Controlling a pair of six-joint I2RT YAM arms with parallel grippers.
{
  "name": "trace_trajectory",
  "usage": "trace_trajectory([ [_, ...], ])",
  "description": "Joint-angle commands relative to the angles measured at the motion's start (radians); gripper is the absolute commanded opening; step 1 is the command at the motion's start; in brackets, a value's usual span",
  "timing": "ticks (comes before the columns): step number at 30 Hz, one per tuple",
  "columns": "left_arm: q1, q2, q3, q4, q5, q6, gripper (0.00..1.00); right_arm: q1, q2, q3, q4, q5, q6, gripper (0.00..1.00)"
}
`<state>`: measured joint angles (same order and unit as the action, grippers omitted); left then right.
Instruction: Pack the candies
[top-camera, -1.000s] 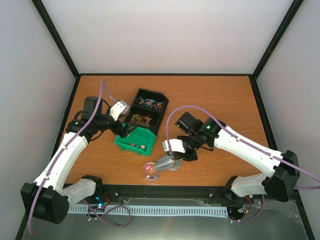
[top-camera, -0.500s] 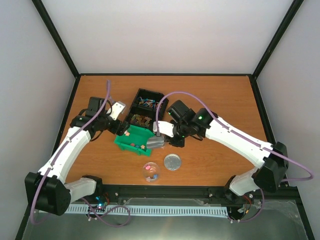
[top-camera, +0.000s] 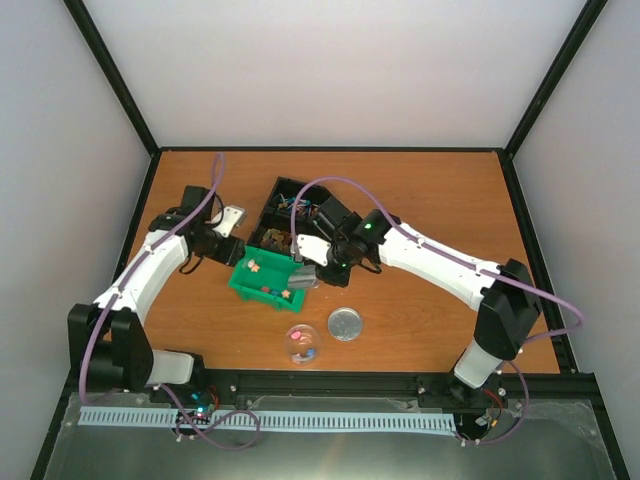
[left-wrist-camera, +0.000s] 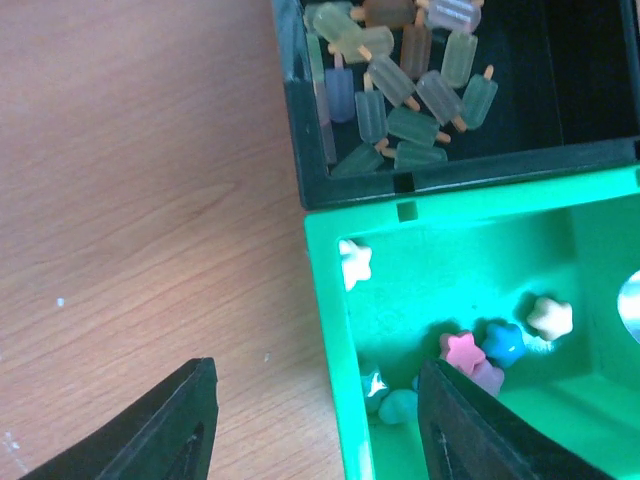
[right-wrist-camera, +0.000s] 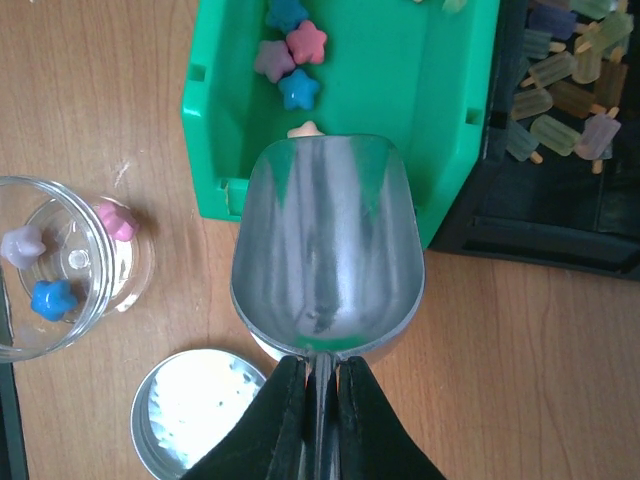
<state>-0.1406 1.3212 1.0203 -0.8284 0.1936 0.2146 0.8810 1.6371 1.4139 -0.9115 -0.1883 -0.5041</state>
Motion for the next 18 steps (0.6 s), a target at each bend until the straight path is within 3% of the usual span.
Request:
trace_trajectory([
  [1,0.003,0.044,0.031,-0.044,0.031,-0.011,0.57,0.013,0.052,0.036,0.027,-0.012,0.009,0.03],
  [18,-0.002,0.129,0.014,-0.009,0.122,-0.018,0.28,0.045,0.283,0.217,-0.099,-0.008,-0.05,0.03],
])
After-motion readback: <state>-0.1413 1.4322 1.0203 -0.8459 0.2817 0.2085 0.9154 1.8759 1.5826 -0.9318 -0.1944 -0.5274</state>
